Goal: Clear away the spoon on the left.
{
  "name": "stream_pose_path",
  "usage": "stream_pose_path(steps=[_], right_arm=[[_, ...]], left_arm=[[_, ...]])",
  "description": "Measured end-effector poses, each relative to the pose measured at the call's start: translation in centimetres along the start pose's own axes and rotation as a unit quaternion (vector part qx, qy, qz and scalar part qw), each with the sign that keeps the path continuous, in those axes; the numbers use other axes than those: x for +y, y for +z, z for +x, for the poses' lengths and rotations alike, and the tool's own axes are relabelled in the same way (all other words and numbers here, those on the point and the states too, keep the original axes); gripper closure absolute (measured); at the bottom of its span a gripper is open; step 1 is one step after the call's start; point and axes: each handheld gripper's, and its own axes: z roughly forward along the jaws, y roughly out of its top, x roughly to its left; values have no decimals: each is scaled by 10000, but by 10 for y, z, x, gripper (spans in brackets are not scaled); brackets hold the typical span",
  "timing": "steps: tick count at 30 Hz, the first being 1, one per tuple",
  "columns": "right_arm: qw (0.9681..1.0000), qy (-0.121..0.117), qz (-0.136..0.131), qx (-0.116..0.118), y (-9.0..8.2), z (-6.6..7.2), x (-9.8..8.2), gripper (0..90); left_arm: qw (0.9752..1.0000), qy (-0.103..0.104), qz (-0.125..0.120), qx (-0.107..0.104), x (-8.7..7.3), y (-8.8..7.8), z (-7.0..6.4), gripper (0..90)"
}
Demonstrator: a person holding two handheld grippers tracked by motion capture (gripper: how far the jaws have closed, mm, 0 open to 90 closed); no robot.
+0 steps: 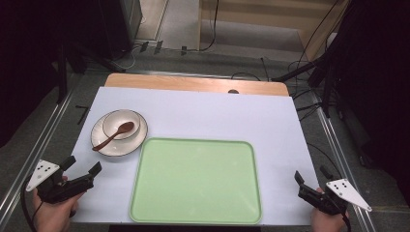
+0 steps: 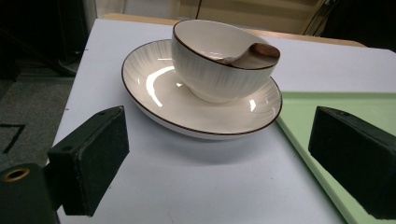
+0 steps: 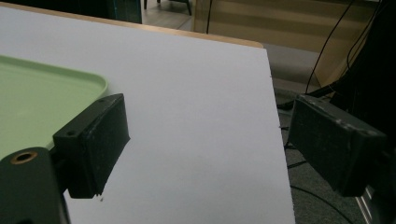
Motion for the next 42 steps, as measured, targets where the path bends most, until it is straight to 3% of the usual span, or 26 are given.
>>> stream_pose_path(steps=[10,14,22,26,29,33,42], right_arm=[[10000,4,-3,-5,0,1,0,131],[10000,17,4,3,0,1,0,131],[10000,-26,18,30,1,2,0,131],[10000,-23,-1,10,1,1,0,131],[10000,-10,46,-12,3,2,-1,131],[10000,-56,48,14,3,3,0,131],[9999,-111,68,13,4,6,0,131]], left_arm=[[10000,68,22,-46,2,1,-6,72],[9999,25,0,-124,5,1,-7,138],[9998,86,46,-197,8,7,-14,156],[9994,209,-36,-272,12,6,-17,254],[9993,258,-41,-276,15,8,-19,274],[9998,99,7,-198,17,14,-19,312],[10000,2,-28,73,28,27,-28,410]])
